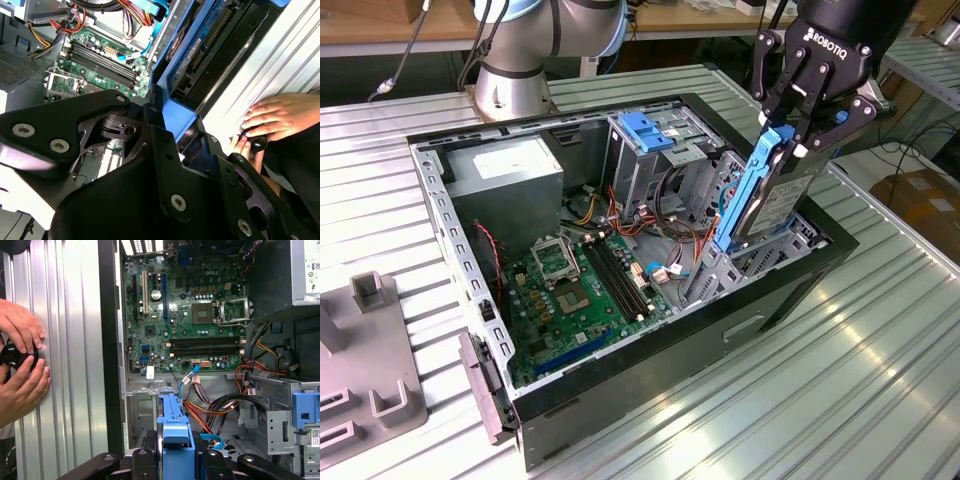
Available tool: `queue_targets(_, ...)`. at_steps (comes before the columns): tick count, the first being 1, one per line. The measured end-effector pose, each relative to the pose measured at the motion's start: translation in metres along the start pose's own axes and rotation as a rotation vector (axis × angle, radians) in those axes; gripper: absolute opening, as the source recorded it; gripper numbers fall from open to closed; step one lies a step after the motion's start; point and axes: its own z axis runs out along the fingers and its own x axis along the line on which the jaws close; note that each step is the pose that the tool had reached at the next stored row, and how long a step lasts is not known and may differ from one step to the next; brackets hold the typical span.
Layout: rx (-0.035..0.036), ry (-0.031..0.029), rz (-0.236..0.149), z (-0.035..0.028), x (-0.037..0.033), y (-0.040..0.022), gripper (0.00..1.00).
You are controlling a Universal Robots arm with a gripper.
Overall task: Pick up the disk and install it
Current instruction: 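Insert the disk into the insertion slot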
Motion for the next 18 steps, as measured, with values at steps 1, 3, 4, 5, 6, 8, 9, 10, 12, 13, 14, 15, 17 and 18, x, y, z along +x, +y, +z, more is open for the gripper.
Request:
queue_targets(1, 0.0000, 0.0000, 0.000, 0.0000, -0.0002, 0.0000, 0.37)
queue_targets(3, 0.0000, 0.0000, 0.000, 0.0001, -0.0007, -0.0001, 0.37)
queue_targets(4, 0.0000, 0.0001, 0.000, 0.0002, -0.0007, -0.0001, 0.37)
queue_targets(5, 0.0000, 0.0001, 0.000, 0.0004, -0.0007, 0.0000, 0.37)
queue_targets(6, 0.0000, 0.0000, 0.000, 0.0005, -0.0007, 0.0000, 0.37)
queue_targets(8, 0.0000, 0.0000, 0.000, 0.0010, -0.0008, 0.0000, 0.37)
queue_targets(9, 0.0000, -0.0001, 0.000, 0.0013, -0.0008, 0.0000, 0.37)
queue_targets(10, 0.0000, 0.0000, 0.000, 0.0016, -0.0008, 0.0000, 0.37)
queue_targets(12, 0.0000, 0.0000, 0.000, 0.0027, -0.0008, 0.0000, 0.37)
queue_targets(13, -0.0001, 0.0000, 0.000, 0.0032, -0.0008, 0.0000, 0.37)
queue_targets(14, -0.0001, 0.0000, 0.000, 0.0035, -0.0008, 0.0000, 0.37)
queue_targets(15, 0.0000, 0.0000, 0.000, 0.0039, -0.0009, 0.0000, 0.37)
queue_targets(17, -0.0001, 0.0000, 0.000, 0.0053, -0.0009, 0.0001, 0.37)
queue_targets(18, -0.0002, 0.0001, 0.000, 0.0059, -0.0009, 0.0001, 0.37)
